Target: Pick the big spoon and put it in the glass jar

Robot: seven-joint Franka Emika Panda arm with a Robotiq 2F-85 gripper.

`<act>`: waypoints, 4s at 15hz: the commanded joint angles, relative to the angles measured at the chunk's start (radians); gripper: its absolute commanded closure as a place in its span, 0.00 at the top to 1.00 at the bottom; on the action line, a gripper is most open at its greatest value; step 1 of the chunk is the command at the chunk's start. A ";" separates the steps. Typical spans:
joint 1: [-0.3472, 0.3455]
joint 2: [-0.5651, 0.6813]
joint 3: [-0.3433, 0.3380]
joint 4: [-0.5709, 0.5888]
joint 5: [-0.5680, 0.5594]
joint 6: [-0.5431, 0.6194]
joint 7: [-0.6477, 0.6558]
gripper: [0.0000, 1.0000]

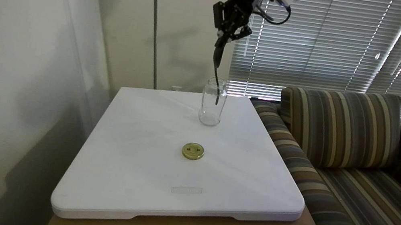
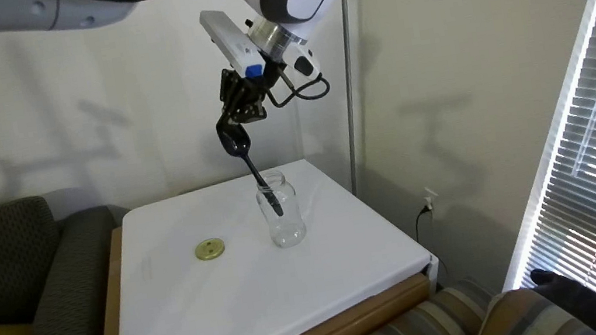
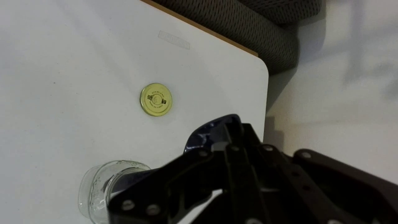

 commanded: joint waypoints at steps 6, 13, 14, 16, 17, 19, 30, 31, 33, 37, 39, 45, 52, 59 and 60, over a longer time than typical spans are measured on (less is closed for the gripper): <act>-0.026 0.053 0.027 -0.027 0.025 0.008 0.020 0.02; -0.023 0.072 0.024 -0.020 0.020 0.016 0.025 0.02; -0.022 0.072 0.023 -0.020 0.018 0.018 0.023 0.02; -0.022 0.069 0.021 -0.017 0.016 0.025 0.024 0.02; -0.026 0.068 0.022 -0.014 0.019 0.031 0.025 0.02; -0.033 0.064 0.019 -0.008 0.018 0.044 0.028 0.02; -0.113 0.088 0.046 0.021 0.082 0.161 0.057 0.02; -0.114 0.095 0.048 0.019 0.093 0.170 0.063 0.02; -0.117 0.113 0.051 0.019 0.112 0.188 0.072 0.02; -0.123 0.145 0.048 0.022 0.134 0.228 0.089 0.02; -0.127 0.155 0.047 0.023 0.139 0.242 0.098 0.02; -0.135 0.160 0.045 0.022 0.160 0.249 0.123 0.02; -0.126 0.179 0.059 0.072 0.132 0.219 0.178 0.44; -0.102 0.102 0.006 0.043 0.106 0.203 0.208 0.94; -0.090 0.086 -0.011 0.048 0.083 0.191 0.228 0.98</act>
